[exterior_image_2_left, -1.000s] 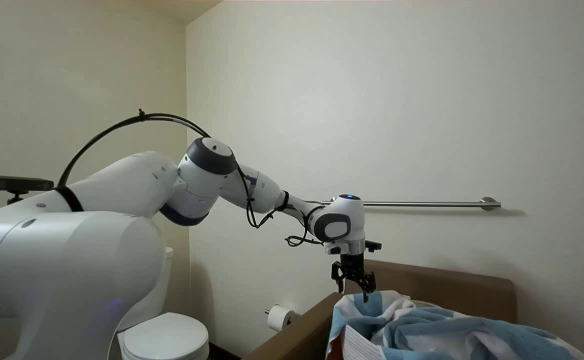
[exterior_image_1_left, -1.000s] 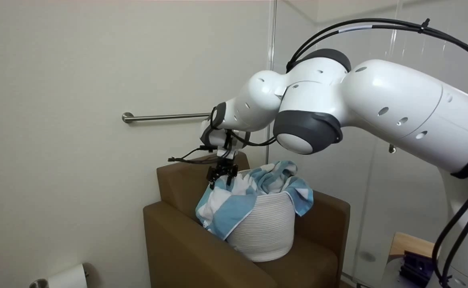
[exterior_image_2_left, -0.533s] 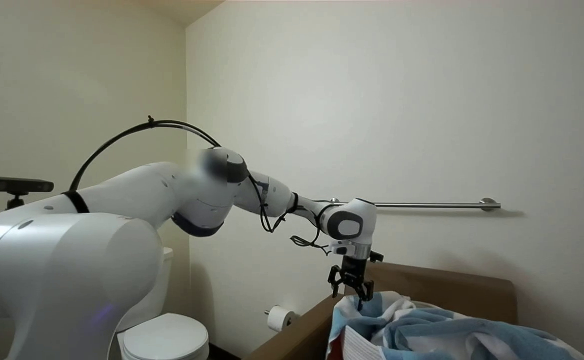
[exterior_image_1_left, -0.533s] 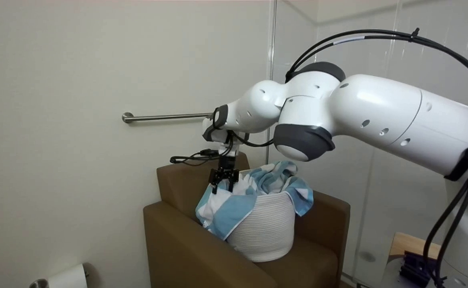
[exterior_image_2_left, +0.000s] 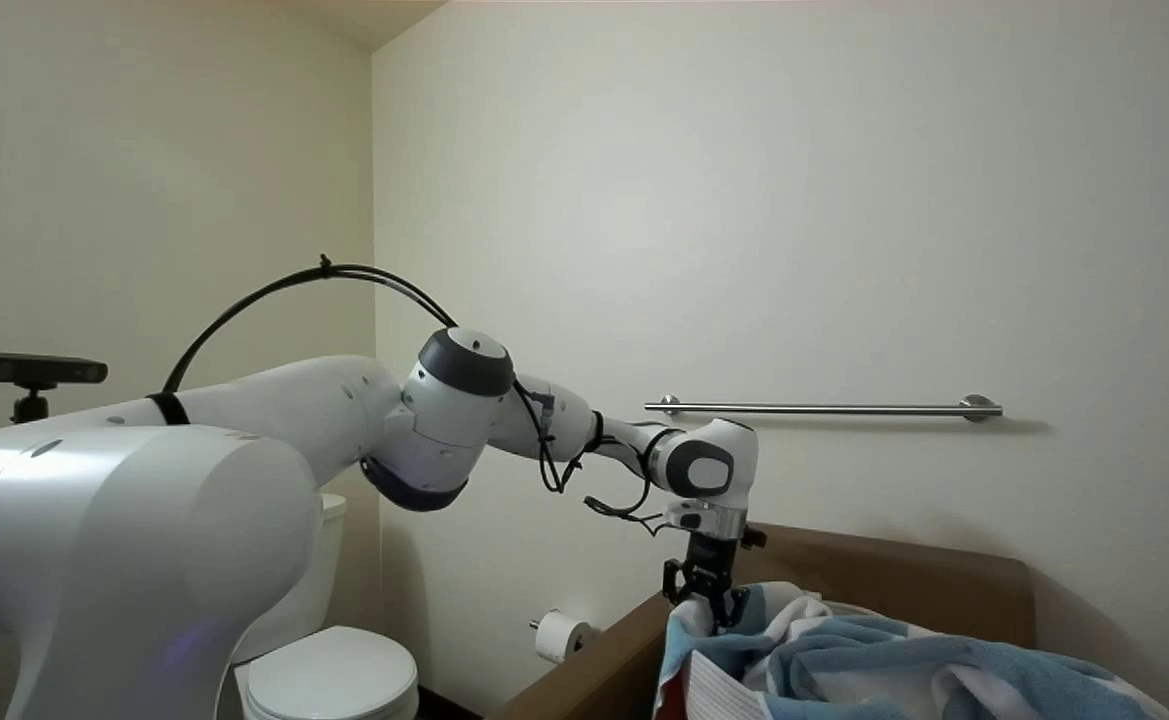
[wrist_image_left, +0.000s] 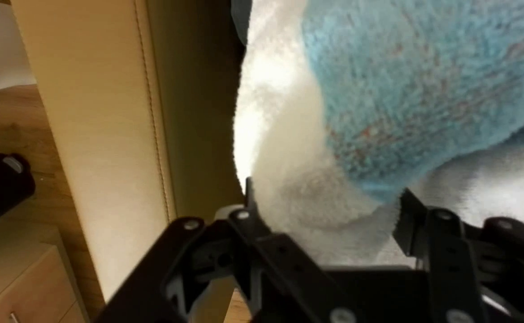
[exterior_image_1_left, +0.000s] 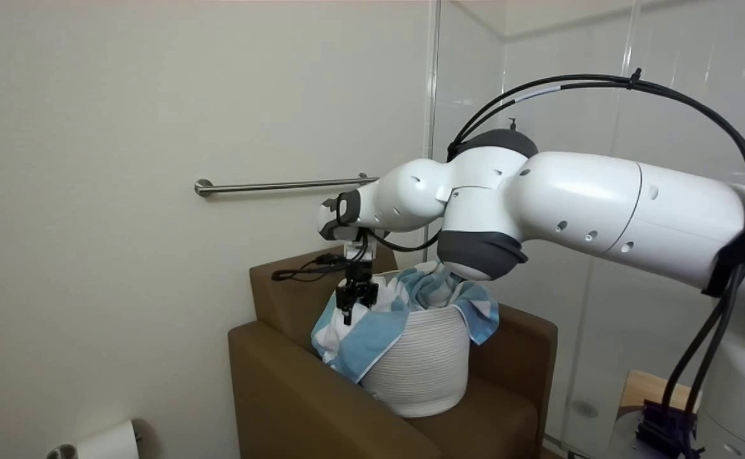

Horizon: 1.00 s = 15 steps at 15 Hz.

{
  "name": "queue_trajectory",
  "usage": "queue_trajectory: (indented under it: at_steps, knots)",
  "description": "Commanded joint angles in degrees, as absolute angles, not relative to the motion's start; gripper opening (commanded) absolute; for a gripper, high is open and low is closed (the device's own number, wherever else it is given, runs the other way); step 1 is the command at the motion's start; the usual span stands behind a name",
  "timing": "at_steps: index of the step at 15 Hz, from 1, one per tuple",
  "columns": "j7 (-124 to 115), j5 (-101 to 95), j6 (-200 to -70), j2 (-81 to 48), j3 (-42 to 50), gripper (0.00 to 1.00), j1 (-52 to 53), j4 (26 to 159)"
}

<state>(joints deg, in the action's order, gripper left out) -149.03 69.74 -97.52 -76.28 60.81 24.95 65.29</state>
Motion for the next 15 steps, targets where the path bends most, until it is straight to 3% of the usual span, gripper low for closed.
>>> queue_trajectory:
  at_steps: [1,4,5,7,9,10,15]
  knots:
    - [-149.03,71.43,-94.76,-77.30,61.70,0.39,22.39,61.12]
    - [-148.53,70.80,-95.02,-75.61,60.28,0.21,20.57,60.12]
    - [-149.00,62.08,-99.17,-70.15,51.29,0.14,17.42,60.97]
    - [-148.26,58.35,-101.46,-66.62,46.11,0.09,14.94,63.37]
    - [-148.70,54.56,-105.11,-61.94,40.21,0.13,11.37,66.83]
    - [-146.89,61.77,-103.87,-62.59,46.37,0.12,13.46,69.56]
    - [-147.14,66.75,-103.59,-56.57,48.58,0.12,10.11,79.04]
